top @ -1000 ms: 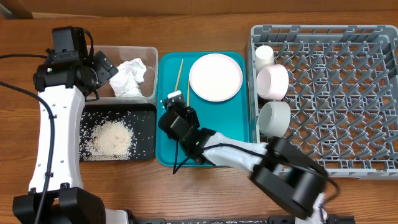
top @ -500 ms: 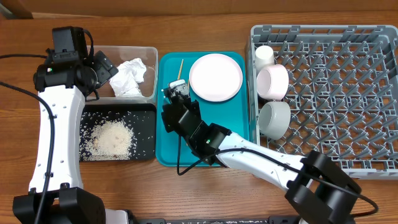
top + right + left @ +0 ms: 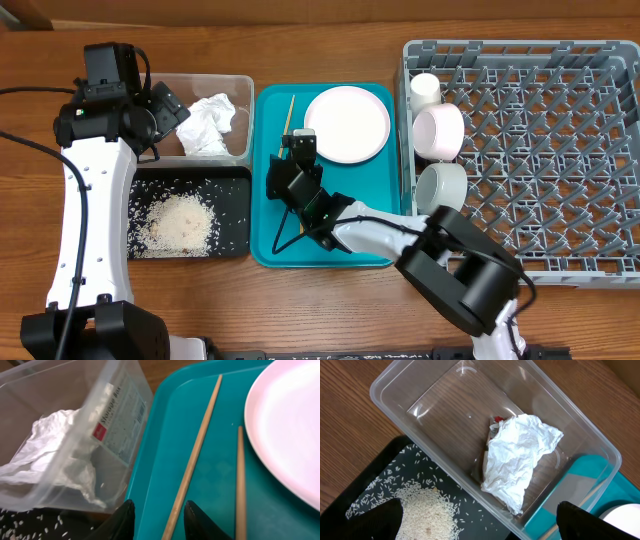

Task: Sort waste into correct bins and load items into the dishwasher

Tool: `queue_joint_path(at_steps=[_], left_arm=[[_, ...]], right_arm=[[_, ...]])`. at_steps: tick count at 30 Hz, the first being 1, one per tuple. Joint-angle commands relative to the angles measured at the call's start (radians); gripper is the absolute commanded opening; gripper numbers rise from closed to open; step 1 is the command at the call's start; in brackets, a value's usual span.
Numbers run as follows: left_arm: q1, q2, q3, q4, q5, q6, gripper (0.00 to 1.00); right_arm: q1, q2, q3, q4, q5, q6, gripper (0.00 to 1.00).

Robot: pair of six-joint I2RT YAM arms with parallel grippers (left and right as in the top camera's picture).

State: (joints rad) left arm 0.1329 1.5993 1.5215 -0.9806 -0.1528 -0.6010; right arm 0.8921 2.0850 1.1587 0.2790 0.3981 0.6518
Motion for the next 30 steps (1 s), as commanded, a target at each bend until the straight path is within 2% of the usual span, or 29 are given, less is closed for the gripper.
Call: queue_joint_path(at_steps=[1, 6, 18, 21, 25, 30], left_arm=[[0.003, 0.003, 0.012, -0.002, 0.005, -0.013, 1.0], [0.003, 0.003, 0.012, -0.002, 0.005, -0.013, 1.0], [0.003, 0.003, 0.012, -0.002, 0.005, -0.013, 1.0], [0.003, 0.003, 0.012, -0.002, 0.005, -0.013, 1.0], [0.003, 0.003, 0.012, -0.002, 0.005, -0.013, 1.0], [0.003, 0.003, 0.012, -0.002, 0.005, -0.013, 1.0]], right_arm=[[0.002, 0.04, 0.013, 0.043, 0.004, 0.037, 0.34], [0.002, 0.088, 0.014, 0.087, 0.001, 0.037, 0.32], [0.005, 0.15, 0.014, 0.047, -0.034, 0.029, 0.31], [0.005, 0.15, 0.018, 0.032, -0.034, -0.037, 0.31], [0.005, 0.15, 0.061, -0.064, -0.034, -0.103, 0.31], [0.005, 0.15, 0.193, -0.294, -0.034, -0.111, 0.31]])
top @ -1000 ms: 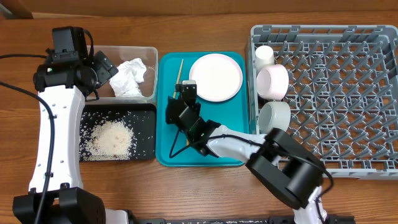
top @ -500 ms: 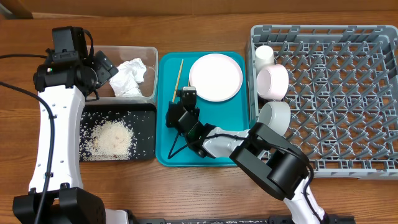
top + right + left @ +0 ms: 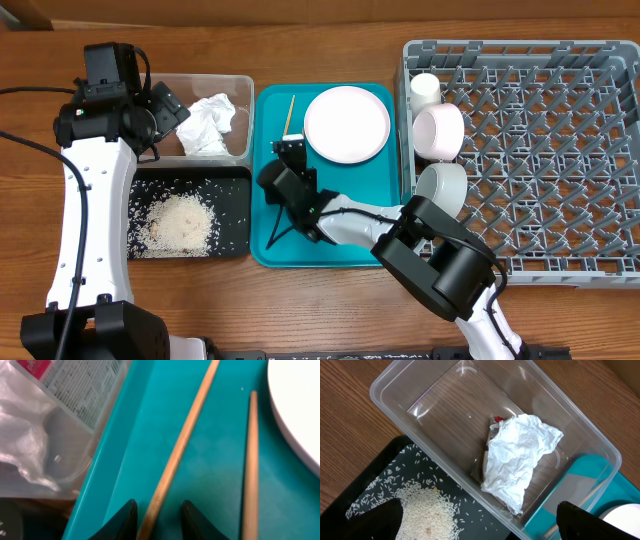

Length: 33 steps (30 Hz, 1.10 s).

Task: Sort waste into correct bins and load items into the dishwasher

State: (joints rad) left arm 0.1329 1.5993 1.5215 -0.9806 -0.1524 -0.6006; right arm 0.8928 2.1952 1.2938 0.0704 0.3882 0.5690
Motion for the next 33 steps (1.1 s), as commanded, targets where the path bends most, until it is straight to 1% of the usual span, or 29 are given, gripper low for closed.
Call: queue_joint_path(at_steps=[1, 5, 10, 14, 20, 33], left_arm=[[0.003, 0.003, 0.012, -0.003, 0.004, -0.013, 1.0], [0.003, 0.003, 0.012, -0.002, 0.004, -0.013, 1.0], [0.003, 0.003, 0.012, -0.003, 0.004, -0.013, 1.0], [0.003, 0.003, 0.012, -0.002, 0.004, -0.013, 1.0], [0.003, 0.003, 0.012, -0.002, 0.004, -0.013, 1.0], [0.003, 0.003, 0.012, -0.002, 0.004, -0.013, 0.99]], right_arm=[[0.005, 0.04, 0.085, -0.13, -0.026, -0.028, 0.31], [0.004, 0.04, 0.191, -0.267, -0.126, -0.08, 0.31], [0.0, 0.04, 0.282, -0.373, -0.233, -0.079, 0.31], [0.0, 0.04, 0.289, -0.399, -0.231, -0.071, 0.31], [-0.002, 0.04, 0.288, -0.434, -0.172, -0.068, 0.31], [-0.006, 0.038, 0.286, -0.505, -0.172, -0.069, 0.31]])
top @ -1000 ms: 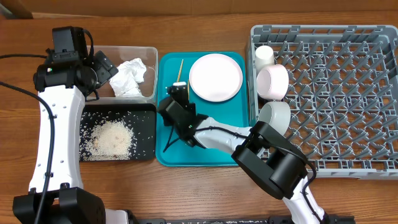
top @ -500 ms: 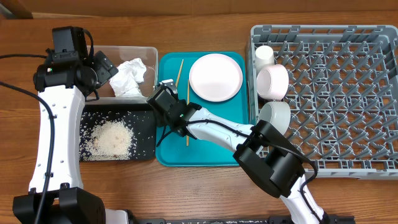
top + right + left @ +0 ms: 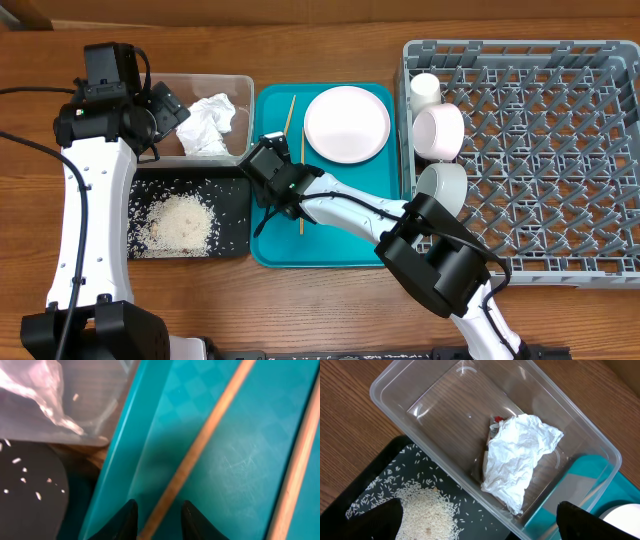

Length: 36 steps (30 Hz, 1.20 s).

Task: Sort waste into correct bins and load items into the dishwasher

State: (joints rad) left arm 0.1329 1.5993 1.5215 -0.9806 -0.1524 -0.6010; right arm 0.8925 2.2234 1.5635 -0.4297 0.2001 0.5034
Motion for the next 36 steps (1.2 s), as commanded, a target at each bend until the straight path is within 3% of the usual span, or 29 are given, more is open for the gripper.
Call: queue_joint_path(at_steps=[1, 18, 23, 36], left_arm=[[0.003, 0.003, 0.012, -0.003, 0.004, -0.013, 1.0], [0.003, 0.003, 0.012, -0.002, 0.004, -0.013, 1.0], [0.003, 0.003, 0.012, -0.002, 0.004, -0.013, 1.0], [0.003, 0.003, 0.012, -0.002, 0.004, -0.013, 1.0]], right_arm=[[-0.007, 0.01, 0.016, -0.009, 0.016, -0.003, 0.31], [-0.015, 0.004, 0.049, -0.112, 0.121, -0.037, 0.31], [-0.015, 0.004, 0.074, -0.126, 0.097, -0.04, 0.37], [-0.031, 0.006, 0.074, 0.086, 0.189, -0.035, 0.33]])
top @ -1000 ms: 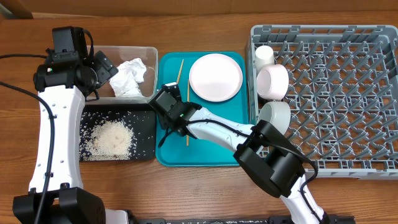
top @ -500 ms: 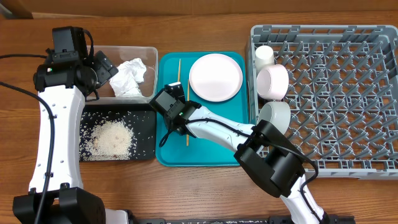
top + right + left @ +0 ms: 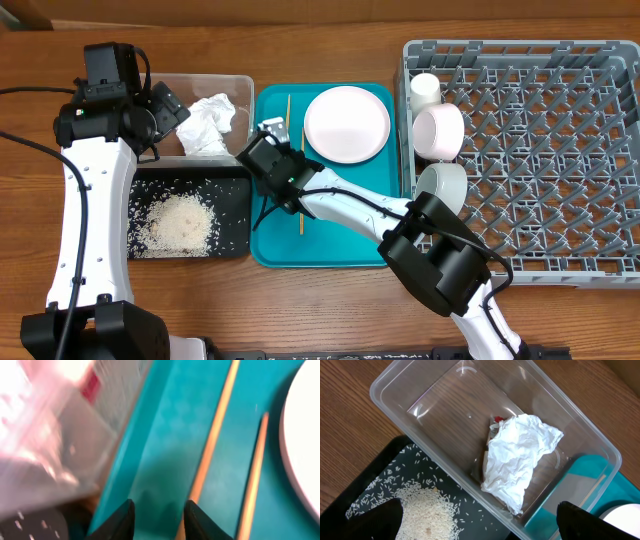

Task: Sort waste into correct bins and load items into the dishwasher

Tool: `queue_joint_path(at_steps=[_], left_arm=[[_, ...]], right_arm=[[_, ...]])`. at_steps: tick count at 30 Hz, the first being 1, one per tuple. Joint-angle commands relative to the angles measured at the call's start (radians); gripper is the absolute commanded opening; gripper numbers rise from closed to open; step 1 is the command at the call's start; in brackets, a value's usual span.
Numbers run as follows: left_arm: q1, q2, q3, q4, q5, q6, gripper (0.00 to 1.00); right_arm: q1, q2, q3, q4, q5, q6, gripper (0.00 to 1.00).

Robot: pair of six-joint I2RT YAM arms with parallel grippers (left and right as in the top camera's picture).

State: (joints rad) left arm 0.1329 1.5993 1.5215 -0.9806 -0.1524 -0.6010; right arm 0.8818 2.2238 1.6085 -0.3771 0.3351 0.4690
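Two wooden chopsticks point(image 3: 214, 435) point(image 3: 254, 472) lie on the teal tray point(image 3: 165, 460), left of the white plate point(image 3: 347, 123). My right gripper point(image 3: 159, 512) is low over the tray's left side, open, with only bare tray between its fingers. The nearer chopstick runs past the right finger point(image 3: 192, 517). From overhead this gripper point(image 3: 272, 150) sits by the tray's left edge. My left gripper point(image 3: 485, 515) hangs open and empty over the clear bin point(image 3: 420, 420), which holds crumpled white paper point(image 3: 517, 457).
A black tray with spilled rice point(image 3: 185, 220) lies in front of the clear bin. The grey dish rack point(image 3: 540, 150) on the right holds two bowls point(image 3: 438, 132) point(image 3: 442, 185) and a cup point(image 3: 425, 88).
My right gripper has moved toward the far end of the tray along its left edge. The chopstick that lay between its fingers now runs beside the right finger. The left arm is unchanged.
My right gripper stood open over the tray near the chopsticks. Then it was lower, with one chopstick between its fingers, and later nearer the tray's left edge, still astride it. Now it is farther along, still open. My left gripper stayed over the clear bin.
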Motion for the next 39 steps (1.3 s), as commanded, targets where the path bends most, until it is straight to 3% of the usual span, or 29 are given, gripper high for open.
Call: queue_joint_path(at_steps=[1, 11, 15, 39], left_arm=[[0.003, 0.003, 0.012, -0.002, 0.004, -0.013, 1.0], [0.003, 0.003, 0.012, -0.003, 0.004, -0.013, 1.0], [0.003, 0.003, 0.012, -0.003, 0.004, -0.013, 1.0], [0.003, 0.003, 0.012, -0.002, 0.004, -0.013, 1.0]], right_arm=[[-0.026, 0.008, 0.029, 0.044, 0.057, 0.002, 0.33], [-0.105, 0.057, 0.029, 0.123, 0.098, 0.058, 0.34], [-0.133, 0.069, 0.029, 0.124, 0.009, 0.122, 0.34], [-0.113, 0.077, 0.029, 0.12, -0.068, 0.164, 0.29]])
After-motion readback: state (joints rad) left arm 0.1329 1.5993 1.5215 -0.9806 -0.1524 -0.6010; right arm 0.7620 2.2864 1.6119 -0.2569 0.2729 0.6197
